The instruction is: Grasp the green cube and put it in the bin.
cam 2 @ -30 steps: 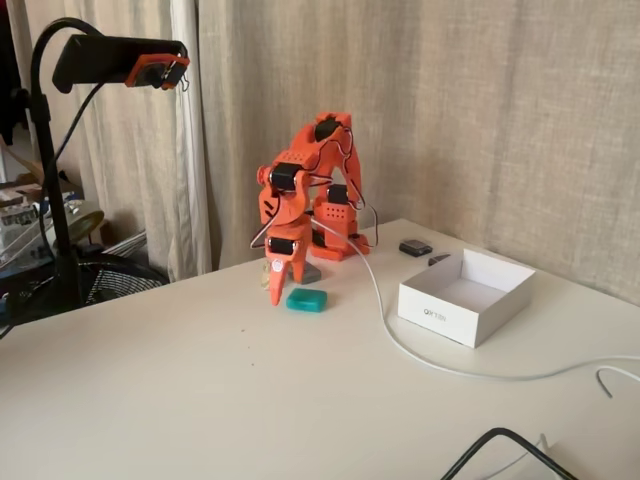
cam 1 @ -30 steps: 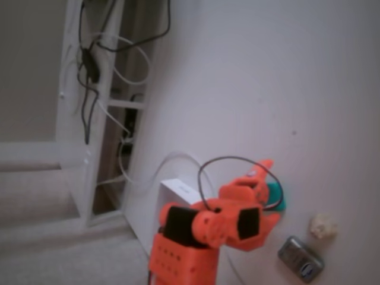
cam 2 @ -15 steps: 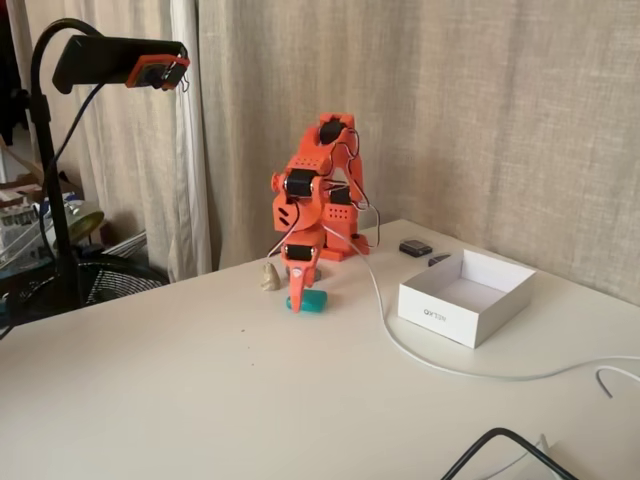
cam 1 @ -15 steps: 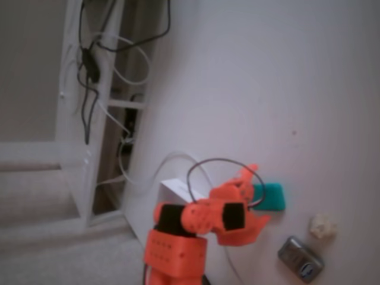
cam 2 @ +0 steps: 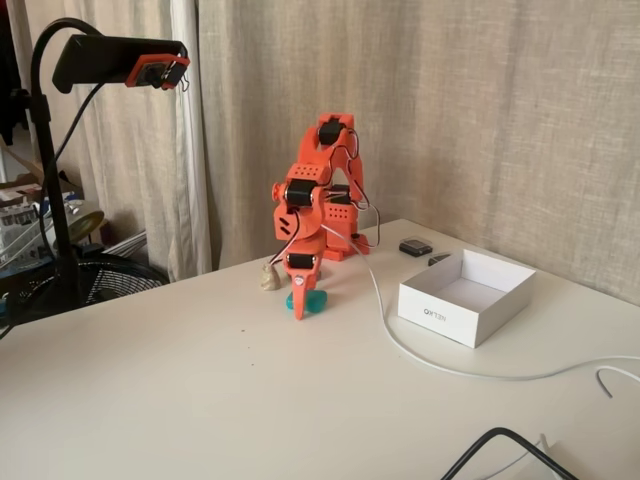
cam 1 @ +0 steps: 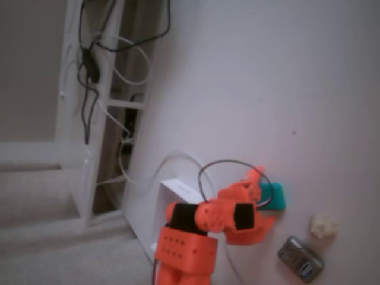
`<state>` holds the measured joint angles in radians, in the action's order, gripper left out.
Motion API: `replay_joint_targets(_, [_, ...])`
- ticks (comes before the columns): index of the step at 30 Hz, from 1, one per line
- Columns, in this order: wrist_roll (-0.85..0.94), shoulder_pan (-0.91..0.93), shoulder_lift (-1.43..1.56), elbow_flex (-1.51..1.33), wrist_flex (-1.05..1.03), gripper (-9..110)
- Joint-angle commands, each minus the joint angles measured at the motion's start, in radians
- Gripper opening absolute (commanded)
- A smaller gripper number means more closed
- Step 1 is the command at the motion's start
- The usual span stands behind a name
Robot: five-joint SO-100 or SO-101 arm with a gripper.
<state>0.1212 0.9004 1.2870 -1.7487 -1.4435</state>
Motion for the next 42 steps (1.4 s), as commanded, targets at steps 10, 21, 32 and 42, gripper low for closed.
replay_joint_targets(10, [0.018,0.011,-0.005,-0.002,0.04,24])
replay_joint_targets(21, [0.018,0.005,-0.002,-0.002,0.018,-5])
replay_joint_targets(32, [0.031,-0.023,0.061,0.032,0.12,-8])
replay_joint_targets(42, [0.051,-0.199,0.216,0.19,0.314,-8])
